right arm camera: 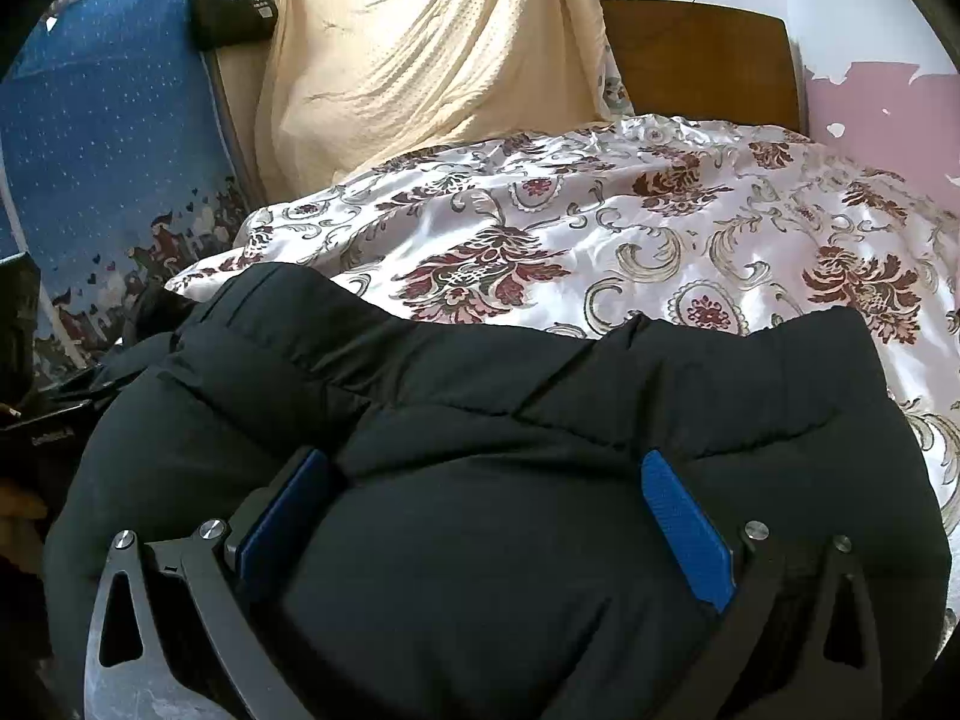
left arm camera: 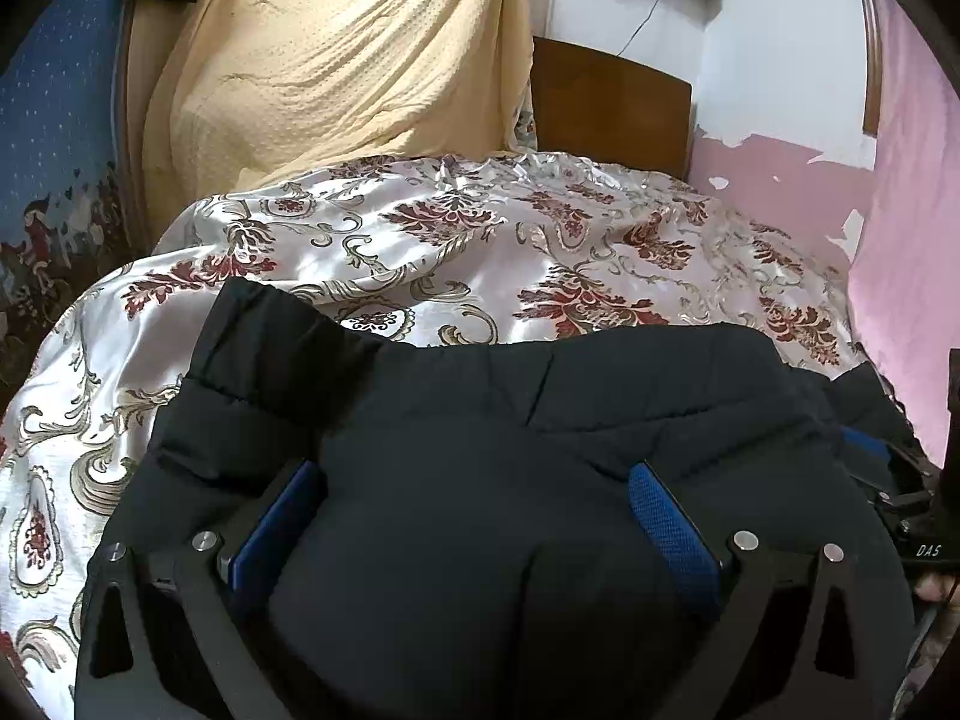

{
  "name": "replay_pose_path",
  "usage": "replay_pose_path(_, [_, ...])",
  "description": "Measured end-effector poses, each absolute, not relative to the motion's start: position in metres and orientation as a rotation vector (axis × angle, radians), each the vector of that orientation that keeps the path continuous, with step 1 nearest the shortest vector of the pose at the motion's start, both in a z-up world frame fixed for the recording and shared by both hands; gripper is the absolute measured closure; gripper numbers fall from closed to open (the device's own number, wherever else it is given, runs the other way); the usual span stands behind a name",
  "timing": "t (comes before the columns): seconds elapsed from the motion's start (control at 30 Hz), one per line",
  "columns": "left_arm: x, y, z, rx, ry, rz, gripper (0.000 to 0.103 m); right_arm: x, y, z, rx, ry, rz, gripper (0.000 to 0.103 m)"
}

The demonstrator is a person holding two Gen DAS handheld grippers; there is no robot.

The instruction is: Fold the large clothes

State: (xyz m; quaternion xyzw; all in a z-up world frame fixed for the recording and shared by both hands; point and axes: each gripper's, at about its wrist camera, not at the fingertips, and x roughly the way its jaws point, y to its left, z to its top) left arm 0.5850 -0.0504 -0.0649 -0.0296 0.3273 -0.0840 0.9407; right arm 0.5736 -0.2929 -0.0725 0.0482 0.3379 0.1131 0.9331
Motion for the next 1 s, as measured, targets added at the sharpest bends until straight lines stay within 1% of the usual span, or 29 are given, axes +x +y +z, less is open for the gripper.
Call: replay_pose_path(1.0, [0.5829,-0.0519,-0.0679,-0.07,0.67,-0.17,0.0,0.5673,-0.2933,-0.0761,0.115,0.655,0.224,0.001])
